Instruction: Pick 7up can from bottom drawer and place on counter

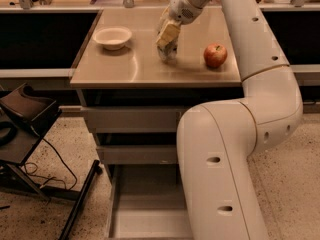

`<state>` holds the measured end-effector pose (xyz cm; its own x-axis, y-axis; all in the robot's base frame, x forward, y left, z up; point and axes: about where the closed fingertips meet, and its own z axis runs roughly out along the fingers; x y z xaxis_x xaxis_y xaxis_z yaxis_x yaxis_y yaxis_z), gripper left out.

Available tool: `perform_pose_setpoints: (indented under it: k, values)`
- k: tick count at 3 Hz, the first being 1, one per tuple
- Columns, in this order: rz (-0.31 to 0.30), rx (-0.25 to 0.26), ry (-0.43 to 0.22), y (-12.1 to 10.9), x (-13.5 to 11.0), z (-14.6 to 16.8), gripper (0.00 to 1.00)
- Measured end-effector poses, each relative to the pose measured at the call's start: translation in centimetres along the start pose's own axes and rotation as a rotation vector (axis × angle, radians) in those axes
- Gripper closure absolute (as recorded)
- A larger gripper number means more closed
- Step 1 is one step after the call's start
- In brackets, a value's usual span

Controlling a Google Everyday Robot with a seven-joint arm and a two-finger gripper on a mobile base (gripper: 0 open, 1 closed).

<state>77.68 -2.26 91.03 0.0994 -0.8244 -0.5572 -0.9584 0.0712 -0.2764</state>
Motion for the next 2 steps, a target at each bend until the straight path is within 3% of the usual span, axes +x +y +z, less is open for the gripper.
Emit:
perform_pose_setpoints:
  k: [2]
  values:
    - [0.000,0.000,0.000,0.00,0.00,0.00,0.00]
